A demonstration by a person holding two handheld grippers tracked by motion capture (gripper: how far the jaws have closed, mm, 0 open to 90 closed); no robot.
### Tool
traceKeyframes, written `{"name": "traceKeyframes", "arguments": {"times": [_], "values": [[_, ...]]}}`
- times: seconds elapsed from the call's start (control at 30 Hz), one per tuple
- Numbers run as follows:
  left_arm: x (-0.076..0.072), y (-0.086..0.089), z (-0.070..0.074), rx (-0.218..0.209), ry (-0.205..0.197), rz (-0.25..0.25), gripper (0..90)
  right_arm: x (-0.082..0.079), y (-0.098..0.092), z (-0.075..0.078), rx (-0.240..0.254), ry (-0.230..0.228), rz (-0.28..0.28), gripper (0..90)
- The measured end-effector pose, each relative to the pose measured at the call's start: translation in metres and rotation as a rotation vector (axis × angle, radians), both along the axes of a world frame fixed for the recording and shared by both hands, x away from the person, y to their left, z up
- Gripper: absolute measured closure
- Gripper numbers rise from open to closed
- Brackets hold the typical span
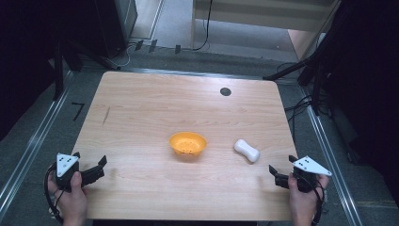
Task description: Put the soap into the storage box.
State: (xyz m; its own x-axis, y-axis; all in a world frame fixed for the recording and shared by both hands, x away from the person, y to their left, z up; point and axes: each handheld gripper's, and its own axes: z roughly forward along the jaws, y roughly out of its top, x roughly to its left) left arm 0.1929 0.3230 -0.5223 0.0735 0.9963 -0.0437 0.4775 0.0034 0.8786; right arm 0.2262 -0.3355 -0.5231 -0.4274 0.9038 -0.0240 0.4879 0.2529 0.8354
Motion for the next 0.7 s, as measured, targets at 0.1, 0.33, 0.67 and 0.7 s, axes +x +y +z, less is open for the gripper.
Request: {"name": "traceKeyframes", "arguments": {"times": [0.1,0.33,0.67,0.7], "values": [[0.000,0.001,0.000,-0.005,0.001,-0.002,6.2,0.008,0.006,0.004,-0.026,0.052,0.046,14.1],[0.000,0.001,0.000,-0.007,0.004,-0.002,6.2,0.027,0.019,0.015,-0.070,0.160,0.109,17.6],[0.001,0.001,0.000,-0.007,0.004,-0.008,6.2,0.048,0.036,0.026,-0.127,0.235,0.151,17.6],[0.001,0.001,0.000,-0.007,0.005,-0.008,6.2,0.050,0.037,0.026,-0.130,0.237,0.153,17.7]]}}
